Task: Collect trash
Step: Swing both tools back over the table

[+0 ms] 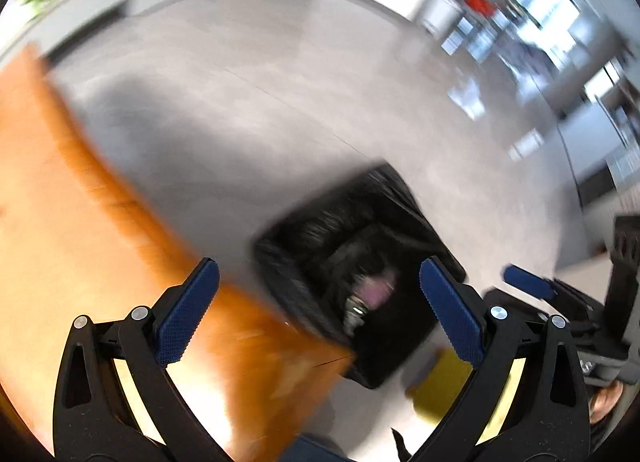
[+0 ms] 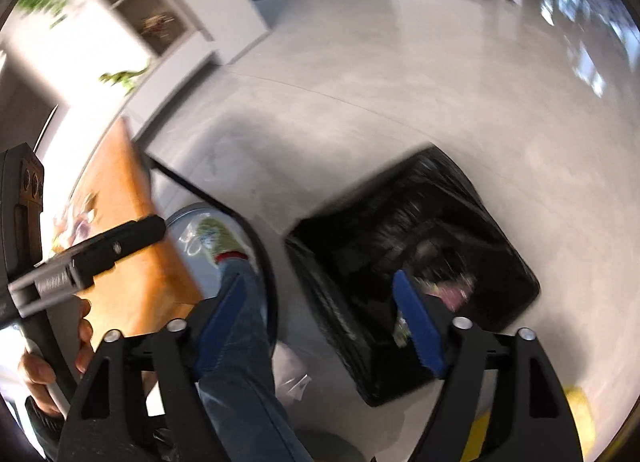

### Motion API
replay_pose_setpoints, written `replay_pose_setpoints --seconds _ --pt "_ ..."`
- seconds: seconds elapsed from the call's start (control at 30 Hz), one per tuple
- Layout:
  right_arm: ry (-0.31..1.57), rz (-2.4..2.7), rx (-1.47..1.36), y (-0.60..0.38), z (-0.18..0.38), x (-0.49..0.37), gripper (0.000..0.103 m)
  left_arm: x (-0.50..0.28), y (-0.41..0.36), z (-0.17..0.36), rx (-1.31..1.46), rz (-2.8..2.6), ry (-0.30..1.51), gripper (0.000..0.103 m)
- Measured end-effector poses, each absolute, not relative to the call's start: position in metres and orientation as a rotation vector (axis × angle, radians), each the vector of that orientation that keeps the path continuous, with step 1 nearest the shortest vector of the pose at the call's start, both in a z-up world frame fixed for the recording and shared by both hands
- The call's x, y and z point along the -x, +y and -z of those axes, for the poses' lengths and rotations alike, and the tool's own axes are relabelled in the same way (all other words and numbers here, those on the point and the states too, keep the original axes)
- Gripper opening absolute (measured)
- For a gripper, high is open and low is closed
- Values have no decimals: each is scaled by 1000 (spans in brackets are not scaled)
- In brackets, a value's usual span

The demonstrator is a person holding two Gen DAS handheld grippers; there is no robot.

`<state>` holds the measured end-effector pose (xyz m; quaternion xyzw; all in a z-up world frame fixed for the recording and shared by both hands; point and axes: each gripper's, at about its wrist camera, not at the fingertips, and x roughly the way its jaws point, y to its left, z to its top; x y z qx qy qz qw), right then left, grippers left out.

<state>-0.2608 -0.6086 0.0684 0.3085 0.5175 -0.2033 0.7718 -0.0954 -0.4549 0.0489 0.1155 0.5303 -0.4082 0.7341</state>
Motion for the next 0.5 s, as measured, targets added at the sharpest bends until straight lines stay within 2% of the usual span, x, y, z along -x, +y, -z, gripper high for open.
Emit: replay_pose_setpoints --seconds 0.37,0.5 --pt "1123 119 -465 -498 -88 123 86 9 -262 -81 177 569 1118 97" --pt "1162 -28 -423 -452 -81 68 86 -14 -208 -88 113 421 1074 97"
